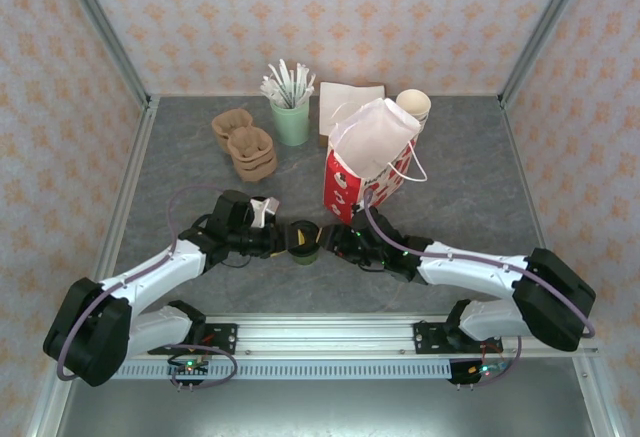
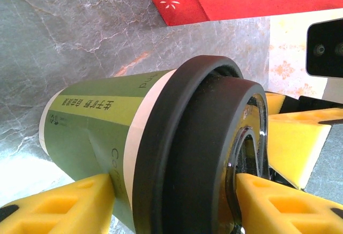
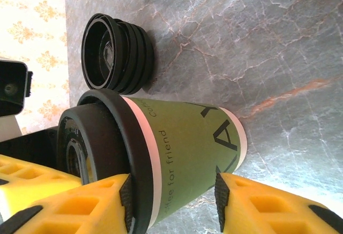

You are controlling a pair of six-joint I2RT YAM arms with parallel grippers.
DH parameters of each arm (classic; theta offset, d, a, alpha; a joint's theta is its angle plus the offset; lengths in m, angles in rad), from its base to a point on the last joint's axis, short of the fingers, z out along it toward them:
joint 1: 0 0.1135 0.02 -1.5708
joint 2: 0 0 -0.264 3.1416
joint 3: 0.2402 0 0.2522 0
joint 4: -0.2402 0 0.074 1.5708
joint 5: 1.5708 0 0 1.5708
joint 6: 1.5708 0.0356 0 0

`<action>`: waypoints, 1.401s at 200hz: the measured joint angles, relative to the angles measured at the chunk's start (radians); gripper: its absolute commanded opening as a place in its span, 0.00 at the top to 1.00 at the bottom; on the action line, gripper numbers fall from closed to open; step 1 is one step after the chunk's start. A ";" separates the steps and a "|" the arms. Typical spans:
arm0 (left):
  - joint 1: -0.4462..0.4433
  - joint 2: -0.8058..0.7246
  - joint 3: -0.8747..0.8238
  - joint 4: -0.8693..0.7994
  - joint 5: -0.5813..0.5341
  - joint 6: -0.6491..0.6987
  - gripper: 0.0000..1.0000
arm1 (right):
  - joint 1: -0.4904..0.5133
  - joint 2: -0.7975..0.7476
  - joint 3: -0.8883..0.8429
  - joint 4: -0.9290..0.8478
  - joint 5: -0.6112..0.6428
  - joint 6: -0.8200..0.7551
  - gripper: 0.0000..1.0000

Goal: Pack the takeout coffee

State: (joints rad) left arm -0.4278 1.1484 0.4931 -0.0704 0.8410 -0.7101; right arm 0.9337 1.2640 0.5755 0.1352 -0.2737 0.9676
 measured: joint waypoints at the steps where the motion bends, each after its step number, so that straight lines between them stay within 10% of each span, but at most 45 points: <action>1: 0.000 -0.002 0.001 -0.002 -0.002 0.000 0.42 | 0.000 0.000 0.000 -0.002 0.000 0.000 0.52; 182: -0.018 -0.014 0.162 -0.305 -0.087 0.084 0.25 | 0.008 -0.015 0.131 -0.173 0.022 -0.046 0.47; 280: -0.018 -0.014 0.184 -0.350 -0.095 0.109 0.49 | 0.008 0.034 0.158 -0.174 0.019 -0.063 0.48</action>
State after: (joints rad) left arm -0.4454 1.1343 0.6773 -0.4202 0.7456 -0.6006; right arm 0.9417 1.2976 0.7330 -0.0383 -0.2550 0.9047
